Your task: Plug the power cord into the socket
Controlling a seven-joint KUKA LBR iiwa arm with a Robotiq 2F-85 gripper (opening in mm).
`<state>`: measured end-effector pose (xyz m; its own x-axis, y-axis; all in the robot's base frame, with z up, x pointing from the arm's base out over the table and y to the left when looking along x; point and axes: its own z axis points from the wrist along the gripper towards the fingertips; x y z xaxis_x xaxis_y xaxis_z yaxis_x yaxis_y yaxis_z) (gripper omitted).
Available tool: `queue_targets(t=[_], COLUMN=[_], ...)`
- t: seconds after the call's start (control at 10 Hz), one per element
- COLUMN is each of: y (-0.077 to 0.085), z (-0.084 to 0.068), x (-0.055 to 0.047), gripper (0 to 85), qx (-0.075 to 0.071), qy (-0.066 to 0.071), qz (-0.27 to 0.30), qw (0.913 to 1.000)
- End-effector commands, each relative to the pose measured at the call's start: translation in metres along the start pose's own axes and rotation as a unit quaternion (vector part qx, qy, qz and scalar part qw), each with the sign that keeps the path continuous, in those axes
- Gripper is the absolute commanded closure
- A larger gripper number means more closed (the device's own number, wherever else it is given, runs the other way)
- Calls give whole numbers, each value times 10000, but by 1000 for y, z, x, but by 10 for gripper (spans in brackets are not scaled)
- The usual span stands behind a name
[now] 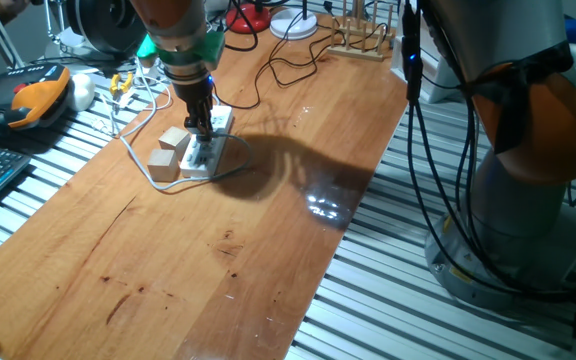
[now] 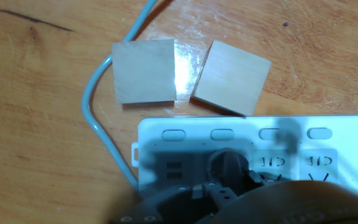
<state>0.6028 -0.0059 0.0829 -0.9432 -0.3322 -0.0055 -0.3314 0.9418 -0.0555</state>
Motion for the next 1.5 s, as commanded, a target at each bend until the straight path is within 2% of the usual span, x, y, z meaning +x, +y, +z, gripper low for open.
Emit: queue_targets(t=[0.0,0.9,1.4], y=[0,-1,0], z=[0,-2,-1], x=[0,4,5], gripper=[850,850,850], qx=[0,2,17], qy=[0,156,137], qz=[0,-39,-31], qw=[10000,9999,9999])
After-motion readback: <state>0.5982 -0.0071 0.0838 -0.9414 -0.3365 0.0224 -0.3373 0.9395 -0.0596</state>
